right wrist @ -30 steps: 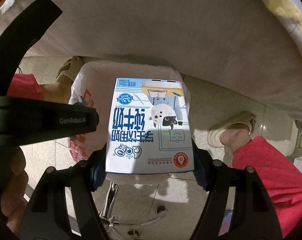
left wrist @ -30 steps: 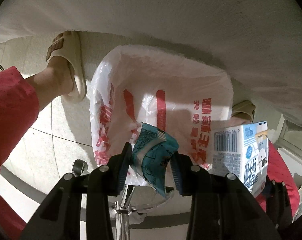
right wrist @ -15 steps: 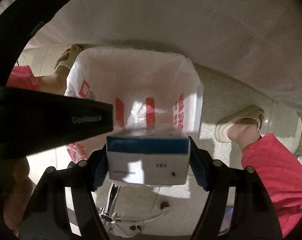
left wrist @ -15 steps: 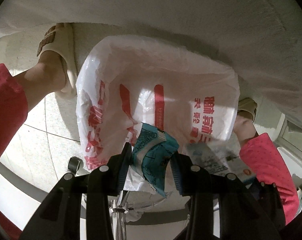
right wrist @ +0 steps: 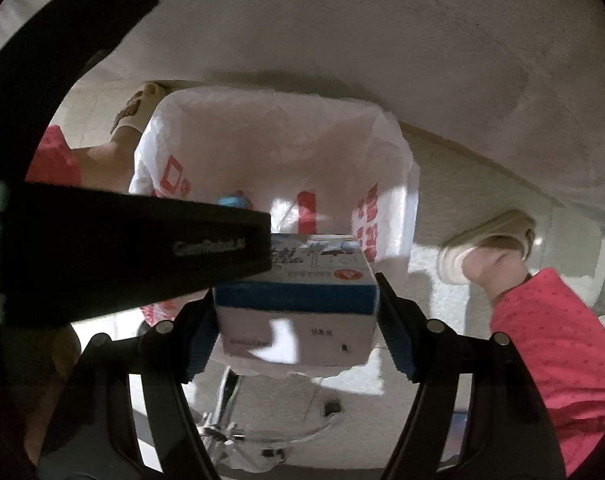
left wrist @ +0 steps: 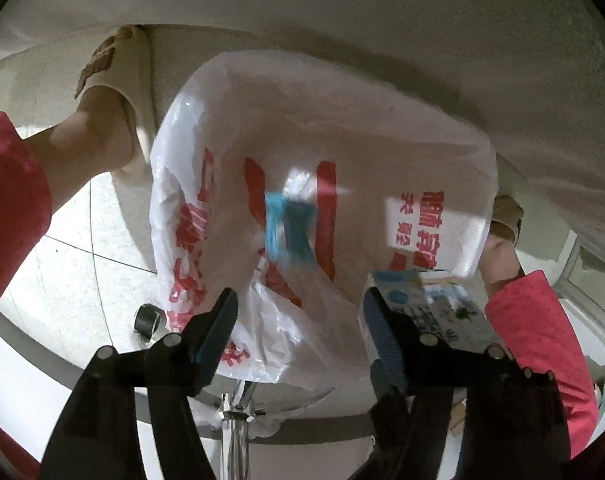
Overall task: Collect trash
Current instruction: 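Open both tools to drop the wrapper and carton into the bag, then raise both tools back over the bed toward the remaining items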
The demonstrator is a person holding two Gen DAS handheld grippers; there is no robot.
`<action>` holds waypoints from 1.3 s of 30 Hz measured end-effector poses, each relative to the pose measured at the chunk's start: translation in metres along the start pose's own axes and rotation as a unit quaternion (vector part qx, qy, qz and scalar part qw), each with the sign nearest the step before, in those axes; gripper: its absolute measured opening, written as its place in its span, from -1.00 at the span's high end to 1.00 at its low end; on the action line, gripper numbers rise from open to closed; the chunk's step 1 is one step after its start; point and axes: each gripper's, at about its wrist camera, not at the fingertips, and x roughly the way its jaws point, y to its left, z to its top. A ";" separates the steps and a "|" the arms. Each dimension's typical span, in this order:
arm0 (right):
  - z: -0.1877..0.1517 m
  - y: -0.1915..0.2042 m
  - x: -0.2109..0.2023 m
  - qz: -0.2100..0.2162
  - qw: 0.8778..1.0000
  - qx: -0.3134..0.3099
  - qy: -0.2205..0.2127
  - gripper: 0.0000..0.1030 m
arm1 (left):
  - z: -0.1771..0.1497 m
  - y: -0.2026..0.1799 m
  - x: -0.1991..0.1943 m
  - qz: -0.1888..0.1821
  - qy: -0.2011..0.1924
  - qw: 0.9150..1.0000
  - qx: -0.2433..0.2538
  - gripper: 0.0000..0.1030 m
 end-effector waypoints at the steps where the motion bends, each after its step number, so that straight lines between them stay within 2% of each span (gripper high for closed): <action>1: 0.000 -0.002 0.000 0.005 1.000 0.007 0.001 -0.43 | 0.000 -0.001 0.000 0.001 0.000 1.000 0.000 -0.27; 3: 0.001 -0.006 0.000 0.003 1.000 0.015 -0.001 -0.54 | -0.002 -0.002 -0.001 0.000 -0.003 1.000 0.003 -0.36; 13: -0.002 -0.005 -0.007 0.001 1.000 0.010 -0.013 -0.55 | -0.017 -0.011 -0.021 0.029 -0.044 0.998 0.046 -0.45; 23: -0.009 -0.003 -0.035 0.011 0.999 0.007 -0.040 -0.58 | -0.033 -0.010 -0.049 0.036 -0.078 0.994 0.068 -0.50; 26: -0.015 -0.003 -0.052 -0.006 0.998 0.000 -0.060 -0.59 | -0.042 -0.008 -0.066 0.041 -0.094 0.992 0.079 -0.50; 30: -0.024 -0.012 -0.092 -0.001 0.994 0.005 -0.107 -0.59 | -0.058 -0.001 -0.106 0.048 -0.145 0.984 0.096 -0.50; 34: -0.024 -0.027 -0.145 0.006 0.986 0.008 -0.166 -0.60 | -0.077 0.005 -0.177 0.047 -0.211 0.966 0.144 -0.50; 36: -0.022 -0.035 -0.177 0.002 0.981 0.000 -0.195 -0.70 | -0.079 0.009 -0.209 0.049 -0.233 0.959 0.152 -0.56; 37: -0.019 -0.039 -0.193 0.000 0.977 -0.004 -0.211 -0.72 | -0.079 0.013 -0.237 0.044 -0.249 0.955 0.153 -0.59; 39: -0.014 -0.048 -0.230 -0.007 0.969 -0.014 -0.246 -0.81 | -0.078 0.017 -0.271 0.034 -0.264 0.952 0.154 -0.68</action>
